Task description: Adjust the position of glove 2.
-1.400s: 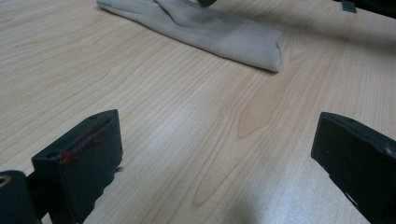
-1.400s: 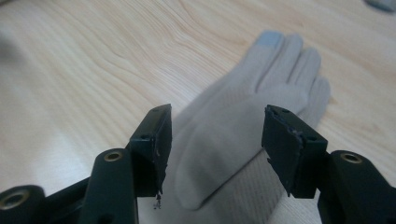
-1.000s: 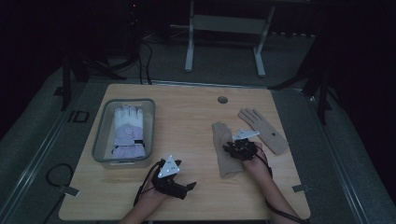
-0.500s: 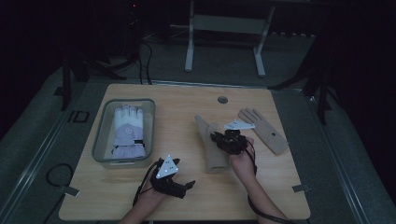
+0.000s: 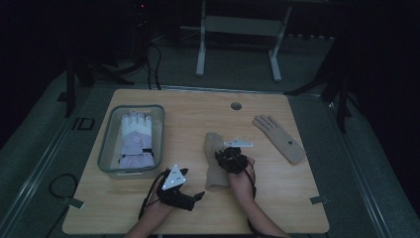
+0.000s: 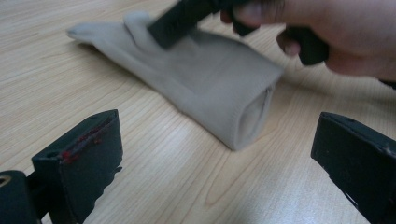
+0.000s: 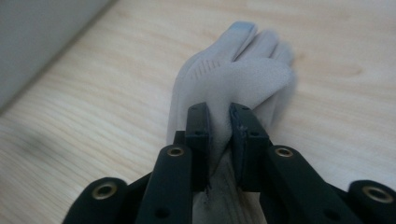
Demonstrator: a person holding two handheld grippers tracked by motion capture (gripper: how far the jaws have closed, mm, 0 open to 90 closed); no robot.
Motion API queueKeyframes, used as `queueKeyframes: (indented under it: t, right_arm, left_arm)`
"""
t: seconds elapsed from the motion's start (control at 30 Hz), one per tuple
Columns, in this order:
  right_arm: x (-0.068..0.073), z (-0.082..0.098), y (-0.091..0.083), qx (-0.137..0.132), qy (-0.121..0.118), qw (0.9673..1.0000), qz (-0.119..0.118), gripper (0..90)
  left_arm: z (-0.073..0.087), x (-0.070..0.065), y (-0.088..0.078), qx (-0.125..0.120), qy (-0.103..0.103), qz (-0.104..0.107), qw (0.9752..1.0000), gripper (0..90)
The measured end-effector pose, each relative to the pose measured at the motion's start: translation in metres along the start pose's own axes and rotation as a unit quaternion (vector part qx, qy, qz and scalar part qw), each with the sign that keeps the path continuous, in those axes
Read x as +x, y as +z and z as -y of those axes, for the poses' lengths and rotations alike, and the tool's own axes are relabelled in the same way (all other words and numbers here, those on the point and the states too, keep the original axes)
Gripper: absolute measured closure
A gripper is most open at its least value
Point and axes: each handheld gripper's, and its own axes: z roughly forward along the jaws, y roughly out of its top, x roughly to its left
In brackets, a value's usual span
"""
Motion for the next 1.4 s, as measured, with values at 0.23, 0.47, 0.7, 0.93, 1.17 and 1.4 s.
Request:
queueKeyframes:
  t: [0.23, 0.47, 0.7, 0.93, 1.17, 1.4]
  right_arm:
    - [0.005, 0.011, 0.015, 0.024, -0.048, 0.9985, -0.012, 56.3]
    - [-0.006, 0.002, -0.006, 0.0, -0.055, 0.998, -0.029, 52.9]
    - [-0.061, -0.005, -0.034, -0.016, -0.042, 0.999, -0.006, 53.0]
    - [-0.121, -0.007, -0.059, -0.031, -0.014, 0.9988, 0.035, 53.3]
    - [-0.164, -0.005, -0.071, -0.031, 0.009, 0.9974, 0.065, 53.0]
    - [-0.192, -0.011, -0.067, -0.02, -0.003, 0.9972, 0.072, 50.9]
  left_arm:
    - [0.002, 0.002, -0.001, 0.001, 0.005, -0.002, 1.0, 2.2]
    - [0.003, 0.006, -0.003, -0.008, -0.005, 0.003, 1.0, 2.2]
    - [0.005, 0.008, -0.001, 0.0, -0.006, 0.006, 1.0, 2.3]
    - [0.006, 0.007, 0.002, 0.012, -0.003, 0.005, 0.9999, 2.2]
    - [0.006, 0.007, 0.003, 0.009, -0.006, 0.005, 0.9999, 2.2]
    - [0.006, 0.007, 0.002, 0.003, -0.006, 0.007, 0.9999, 2.3]
